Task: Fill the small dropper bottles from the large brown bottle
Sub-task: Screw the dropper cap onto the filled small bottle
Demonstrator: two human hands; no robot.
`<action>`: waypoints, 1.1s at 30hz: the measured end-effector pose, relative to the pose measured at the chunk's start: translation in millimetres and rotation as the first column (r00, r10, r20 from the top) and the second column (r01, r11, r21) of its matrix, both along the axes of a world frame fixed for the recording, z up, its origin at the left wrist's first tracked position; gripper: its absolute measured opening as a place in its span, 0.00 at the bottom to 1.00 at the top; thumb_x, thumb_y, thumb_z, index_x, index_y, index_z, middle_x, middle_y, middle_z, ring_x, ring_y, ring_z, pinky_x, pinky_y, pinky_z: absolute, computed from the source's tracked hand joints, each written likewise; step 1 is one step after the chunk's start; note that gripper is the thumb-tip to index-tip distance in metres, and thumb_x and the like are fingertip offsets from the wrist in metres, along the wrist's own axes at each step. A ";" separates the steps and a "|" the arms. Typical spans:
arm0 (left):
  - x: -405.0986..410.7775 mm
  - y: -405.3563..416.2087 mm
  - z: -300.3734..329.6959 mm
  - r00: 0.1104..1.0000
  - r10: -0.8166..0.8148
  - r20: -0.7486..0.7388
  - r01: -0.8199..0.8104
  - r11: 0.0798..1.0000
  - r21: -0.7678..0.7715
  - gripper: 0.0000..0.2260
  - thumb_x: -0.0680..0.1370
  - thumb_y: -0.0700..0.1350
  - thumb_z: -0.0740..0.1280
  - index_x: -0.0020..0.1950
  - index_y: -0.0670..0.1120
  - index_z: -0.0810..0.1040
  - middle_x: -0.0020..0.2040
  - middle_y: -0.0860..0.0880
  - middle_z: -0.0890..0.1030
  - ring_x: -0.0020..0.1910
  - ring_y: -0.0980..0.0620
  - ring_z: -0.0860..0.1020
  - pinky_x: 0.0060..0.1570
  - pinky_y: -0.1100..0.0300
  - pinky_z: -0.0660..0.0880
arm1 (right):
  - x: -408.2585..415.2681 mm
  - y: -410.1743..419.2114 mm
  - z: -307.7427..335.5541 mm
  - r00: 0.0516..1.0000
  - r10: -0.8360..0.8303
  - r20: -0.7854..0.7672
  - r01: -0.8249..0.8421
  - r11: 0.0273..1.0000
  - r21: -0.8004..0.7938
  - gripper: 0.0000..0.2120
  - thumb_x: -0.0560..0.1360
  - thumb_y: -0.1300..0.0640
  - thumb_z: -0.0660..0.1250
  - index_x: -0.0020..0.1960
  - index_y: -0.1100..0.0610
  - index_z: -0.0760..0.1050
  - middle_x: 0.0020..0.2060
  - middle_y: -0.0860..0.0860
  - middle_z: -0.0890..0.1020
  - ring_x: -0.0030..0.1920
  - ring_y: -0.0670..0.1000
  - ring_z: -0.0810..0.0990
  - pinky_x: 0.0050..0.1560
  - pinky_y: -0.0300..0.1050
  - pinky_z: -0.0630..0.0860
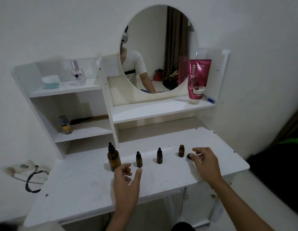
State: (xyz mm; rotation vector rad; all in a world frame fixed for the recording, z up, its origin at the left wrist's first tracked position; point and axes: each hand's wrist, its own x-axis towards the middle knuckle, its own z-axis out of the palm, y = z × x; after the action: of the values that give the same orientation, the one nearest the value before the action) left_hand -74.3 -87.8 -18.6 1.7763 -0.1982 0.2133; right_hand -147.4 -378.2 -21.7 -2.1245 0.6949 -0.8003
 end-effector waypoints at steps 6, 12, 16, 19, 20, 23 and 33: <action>-21.5 -61.1 -1.1 0.951 -0.309 0.011 0.302 0.937 0.176 0.12 0.78 0.52 0.72 0.59 0.60 0.74 0.54 0.61 0.78 0.52 0.62 0.77 0.49 0.65 0.79 | 9.9 -9.5 -15.7 0.975 0.032 -0.218 -0.057 0.992 -0.112 0.10 0.75 0.52 0.75 0.55 0.53 0.85 0.50 0.48 0.74 0.55 0.53 0.77 0.56 0.45 0.74; -17.5 -116.3 -0.1 0.877 -0.479 -0.044 0.475 0.846 0.242 0.22 0.80 0.52 0.70 0.73 0.57 0.68 0.68 0.60 0.71 0.64 0.60 0.74 0.62 0.67 0.71 | 1.4 -7.5 -16.3 0.997 -0.017 -0.077 0.010 0.996 -0.087 0.08 0.77 0.52 0.73 0.55 0.52 0.82 0.48 0.47 0.80 0.50 0.49 0.80 0.53 0.45 0.77; -4.3 -148.8 -3.0 0.886 -0.457 -0.072 0.459 0.850 0.257 0.28 0.81 0.50 0.69 0.79 0.51 0.62 0.75 0.56 0.66 0.72 0.57 0.68 0.73 0.56 0.68 | -6.0 -9.5 -16.4 0.999 -0.002 0.048 0.000 0.999 0.039 0.09 0.77 0.58 0.74 0.57 0.54 0.83 0.50 0.46 0.84 0.49 0.44 0.82 0.55 0.37 0.77; 4.8 -166.5 -6.2 0.907 -0.411 -0.088 0.420 0.876 0.239 0.27 0.81 0.50 0.69 0.78 0.50 0.63 0.75 0.54 0.68 0.73 0.56 0.68 0.74 0.53 0.68 | -9.9 -10.6 -15.3 0.995 0.007 0.100 -0.019 0.993 0.120 0.10 0.77 0.59 0.74 0.58 0.52 0.83 0.50 0.44 0.85 0.51 0.39 0.83 0.53 0.28 0.74; 7.4 -171.1 -6.8 0.914 -0.399 -0.079 0.406 0.885 0.230 0.26 0.81 0.49 0.69 0.77 0.50 0.65 0.74 0.54 0.70 0.72 0.56 0.70 0.73 0.53 0.69 | -10.8 -10.9 -14.9 0.993 0.008 0.118 -0.024 0.990 0.141 0.11 0.76 0.59 0.74 0.58 0.51 0.83 0.50 0.42 0.85 0.50 0.38 0.83 0.52 0.26 0.74; 13.5 -180.7 -9.9 0.926 -0.377 -0.033 0.375 0.901 0.218 0.19 0.81 0.48 0.70 0.71 0.51 0.72 0.67 0.55 0.77 0.65 0.58 0.75 0.68 0.56 0.73 | -12.8 -10.0 -12.9 0.987 0.013 0.160 -0.041 0.984 0.176 0.10 0.76 0.58 0.75 0.56 0.48 0.82 0.50 0.40 0.85 0.51 0.35 0.82 0.53 0.28 0.76; 21.8 -182.7 -17.1 0.916 -0.396 0.059 0.373 0.897 0.236 0.09 0.81 0.46 0.70 0.60 0.53 0.77 0.52 0.60 0.80 0.54 0.59 0.78 0.59 0.58 0.77 | -8.6 -11.2 1.8 0.970 0.096 0.224 -0.121 0.987 0.104 0.12 0.78 0.59 0.73 0.61 0.51 0.83 0.49 0.44 0.84 0.49 0.43 0.82 0.49 0.31 0.78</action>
State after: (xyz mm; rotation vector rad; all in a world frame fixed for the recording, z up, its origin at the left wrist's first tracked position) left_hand -52.5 -270.5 -35.7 1.9046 -0.6672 -0.0034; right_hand -156.0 -389.3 -20.0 -1.9160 0.4924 -0.8944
